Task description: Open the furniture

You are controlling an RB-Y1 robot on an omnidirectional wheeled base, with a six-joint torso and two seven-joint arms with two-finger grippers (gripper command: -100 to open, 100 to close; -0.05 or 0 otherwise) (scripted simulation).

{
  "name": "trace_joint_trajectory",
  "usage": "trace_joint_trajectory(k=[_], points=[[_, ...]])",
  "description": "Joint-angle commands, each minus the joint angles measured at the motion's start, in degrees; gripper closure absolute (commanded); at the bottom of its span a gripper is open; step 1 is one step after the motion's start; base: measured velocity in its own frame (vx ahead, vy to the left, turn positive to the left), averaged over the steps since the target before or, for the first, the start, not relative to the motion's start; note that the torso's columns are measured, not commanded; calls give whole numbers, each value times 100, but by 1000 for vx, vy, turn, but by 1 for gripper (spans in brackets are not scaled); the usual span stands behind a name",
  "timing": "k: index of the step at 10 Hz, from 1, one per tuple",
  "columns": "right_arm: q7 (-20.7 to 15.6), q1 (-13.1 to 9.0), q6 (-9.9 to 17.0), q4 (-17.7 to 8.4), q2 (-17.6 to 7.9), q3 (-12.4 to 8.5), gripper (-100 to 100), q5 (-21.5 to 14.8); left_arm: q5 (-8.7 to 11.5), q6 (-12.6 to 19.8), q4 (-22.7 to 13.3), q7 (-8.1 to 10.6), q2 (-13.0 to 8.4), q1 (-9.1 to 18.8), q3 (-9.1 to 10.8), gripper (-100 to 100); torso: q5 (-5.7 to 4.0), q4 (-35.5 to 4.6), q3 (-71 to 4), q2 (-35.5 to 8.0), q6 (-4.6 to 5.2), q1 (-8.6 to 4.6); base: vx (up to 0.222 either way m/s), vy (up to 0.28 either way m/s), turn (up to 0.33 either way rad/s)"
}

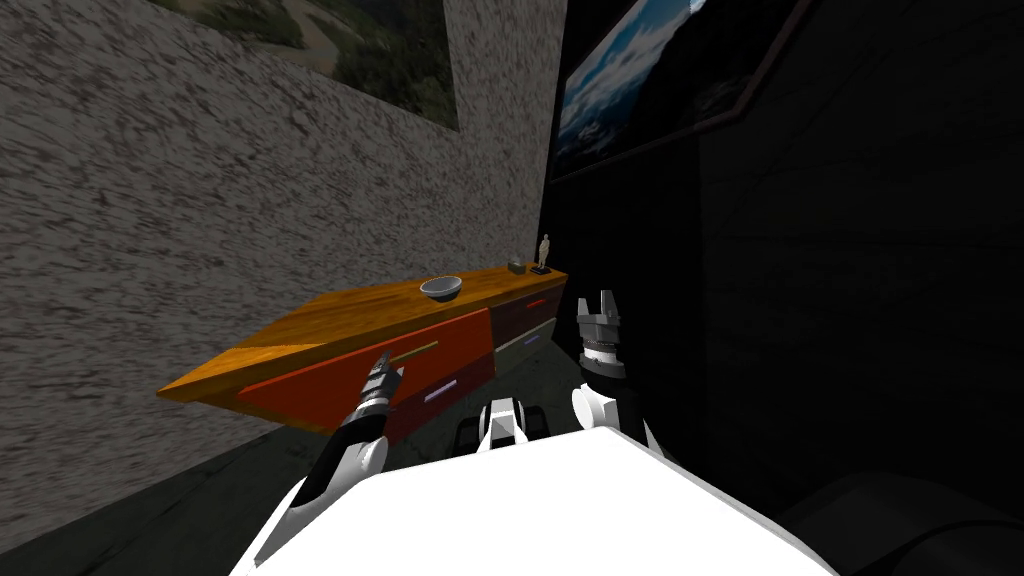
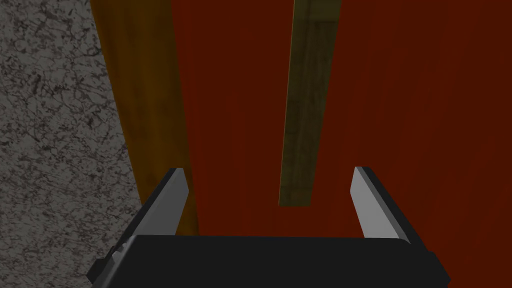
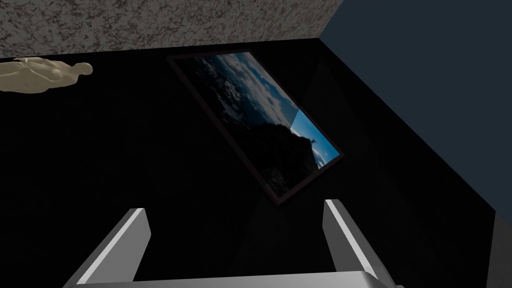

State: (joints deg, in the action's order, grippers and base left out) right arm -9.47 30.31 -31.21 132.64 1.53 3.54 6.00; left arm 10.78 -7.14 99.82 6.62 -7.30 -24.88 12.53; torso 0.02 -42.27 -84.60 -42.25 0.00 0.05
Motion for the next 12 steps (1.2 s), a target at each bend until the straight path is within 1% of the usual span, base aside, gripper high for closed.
trace_joint_trajectory(k=[1, 4, 5, 6, 7, 8, 10, 12], points=[[0, -1, 0, 0, 0, 0, 0, 0, 11, 66, 72, 5, 338, -5, 24, -100, -2, -8, 18, -29, -1, -6, 36, 12, -1], [0, -3, 1, -1, 1, 1, 0, 0, 15, 84, 105, 6, 740, -9, 32, -100, -4, -7, 14, -21, 0, -9, -2, -1, -1], [0, -3, 1, -1, 1, 1, 0, 0, 12, 78, 100, 2, 664, -10, 28, -100, -2, -2, 3, -4, 0, -5, 0, 0, 0], [0, -3, 1, -1, 1, 1, 0, 0, 20, 140, 152, 5, 671, -4, 58, -100, -2, 0, -2, 3, 0, -2, 102, 34, -17], [0, -1, 0, 0, 0, 0, 0, 0, 17, 107, 135, 5, 672, -17, 42, -100, 1, 7, -17, 32, 0, 9, 66, 23, -6], [0, -2, 0, 0, 0, 0, 0, 0, 18, 115, 140, 6, 671, -16, 45, 100, 0, 4, -9, 11, -1, 0, 9, 4, 1], [0, -3, 1, -1, 1, 1, 0, 0, 26, 123, 244, 14, 674, -96, 15, 100, -25, -30, 31, -59, -7, -39, -93, -60, 6], [0, -5, 1, -1, 2, 2, 0, 0, 33, 129, 323, 20, 676, -157, -7, 100, -27, -35, 36, -65, -3, -36, -156, -67, 1]])
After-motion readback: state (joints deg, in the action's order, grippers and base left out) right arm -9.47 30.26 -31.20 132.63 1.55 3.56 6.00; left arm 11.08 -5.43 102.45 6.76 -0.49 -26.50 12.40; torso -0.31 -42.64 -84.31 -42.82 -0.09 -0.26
